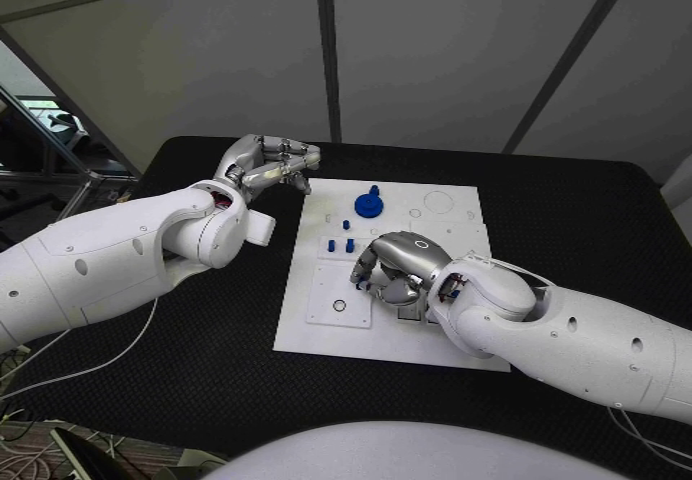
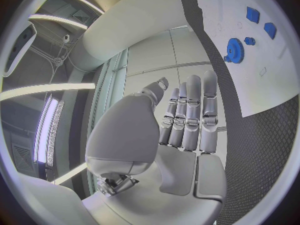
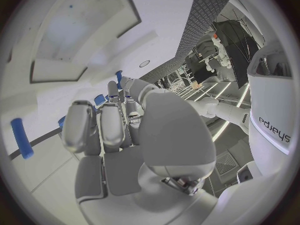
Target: Assemble the parts on the task board
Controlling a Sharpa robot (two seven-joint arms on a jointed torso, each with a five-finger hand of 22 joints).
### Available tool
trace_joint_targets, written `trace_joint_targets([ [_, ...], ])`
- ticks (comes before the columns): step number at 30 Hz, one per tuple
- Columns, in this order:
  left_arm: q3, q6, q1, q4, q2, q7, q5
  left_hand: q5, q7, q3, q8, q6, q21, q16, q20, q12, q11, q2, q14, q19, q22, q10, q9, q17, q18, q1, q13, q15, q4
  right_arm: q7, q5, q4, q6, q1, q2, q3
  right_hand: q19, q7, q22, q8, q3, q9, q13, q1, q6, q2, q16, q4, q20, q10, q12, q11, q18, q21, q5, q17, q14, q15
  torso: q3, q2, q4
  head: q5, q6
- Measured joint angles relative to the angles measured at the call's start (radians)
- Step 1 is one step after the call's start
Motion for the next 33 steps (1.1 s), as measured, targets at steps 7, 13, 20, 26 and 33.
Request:
trace_joint_targets([
  [7, 0.0, 0.001, 0.0, 0.0, 0.001, 0.0, 0.0, 0.0, 0.0, 0.0, 0.0, 0.0, 0.0, 0.0, 0.0, 0.0, 0.0, 0.0, 0.0, 0.0, 0.0, 0.0, 0.0, -0.001, 0.0, 0.0, 0.0, 0.0, 0.0, -0.001, -0.005, 0.004, 0.011, 0.003, -0.002, -0.013, 0.0, 0.0, 0.0, 0.0, -0.001, 0.0, 0.0, 0.0, 0.0, 0.0, 0.0, 0.001, 0.0, 0.0, 0.0, 0.0, 0.0, 0.0, 0.0, 0.0, 0.0, 0.0, 0.0, 0.0, 0.0, 0.0, -0.001],
  [13, 0.0, 0.001, 0.0, -0.001, 0.001, -0.001, 0.0, 0.0, 0.0, 0.0, 0.0, 0.0, 0.0, 0.0, 0.0, 0.0, 0.0, 0.0, 0.0, 0.0, 0.0, 0.0, 0.0, -0.001, 0.0, 0.0, -0.001, 0.0, 0.0, 0.001, -0.007, 0.009, 0.015, 0.005, -0.004, -0.023, 0.0, -0.002, 0.0, 0.0, -0.001, 0.0, 0.004, 0.0, -0.002, 0.0, 0.0, 0.001, 0.0, 0.009, 0.0, -0.009, 0.0, 0.0, 0.0, 0.0, 0.0, 0.0, 0.0002, 0.0, -0.0002, -0.001, -0.002],
  [20, 0.0, 0.002, 0.0, -0.002, 0.003, -0.001, 0.0, 0.0, 0.0, 0.0, 0.0, 0.0, 0.0, 0.0, 0.0, 0.0, 0.0, 0.0, 0.0, 0.0, 0.0, 0.0, 0.0, -0.001, 0.0, 0.0, -0.001, 0.0, 0.0, 0.001, -0.007, 0.008, 0.016, 0.006, -0.003, -0.025, -0.003, 0.01, -0.017, -0.018, -0.006, 0.001, 0.002, -0.008, -0.013, 0.001, 0.001, -0.002, 0.001, 0.008, -0.008, -0.009, 0.0, -0.003, 0.0, 0.0, 0.0, 0.0, 0.0003, 0.0, -0.0003, -0.002, -0.002],
  [26, 0.0, 0.003, 0.0, -0.003, 0.003, -0.003, 0.0, 0.0, 0.0, 0.0, 0.0, 0.0, 0.0, 0.0, 0.004, 0.0, 0.0, 0.0, 0.0, 0.004, -0.001, 0.0, 0.0, -0.001, 0.0, 0.0, -0.001, 0.0, 0.0, 0.001, -0.008, 0.007, 0.013, 0.005, -0.004, -0.027, -0.085, 0.035, -0.183, -0.091, -0.019, -0.026, -0.033, -0.049, -0.139, -0.031, -0.041, 0.005, 0.028, -0.135, -0.077, 0.019, 0.0, -0.107, 0.007, -0.065, 0.005, 0.031, 0.0002, 0.0, -0.0004, -0.002, -0.002],
  [33, 0.0, 0.005, 0.0, -0.003, 0.003, -0.004, 0.0, 0.0, 0.0, 0.0, 0.0, 0.0, 0.0, 0.0, 0.004, 0.0, 0.0, 0.0, 0.0, 0.004, -0.001, 0.0, 0.0, -0.001, 0.0, 0.0, -0.001, 0.0, 0.0, 0.0, -0.008, 0.008, 0.0, 0.002, -0.005, -0.03, -0.102, 0.036, -0.227, -0.096, -0.026, -0.027, -0.046, -0.053, -0.151, -0.035, -0.062, 0.001, 0.037, -0.178, -0.08, 0.02, 0.016, -0.134, 0.007, -0.1, -0.002, 0.038, 0.0002, 0.0, -0.0003, -0.003, 0.001],
])
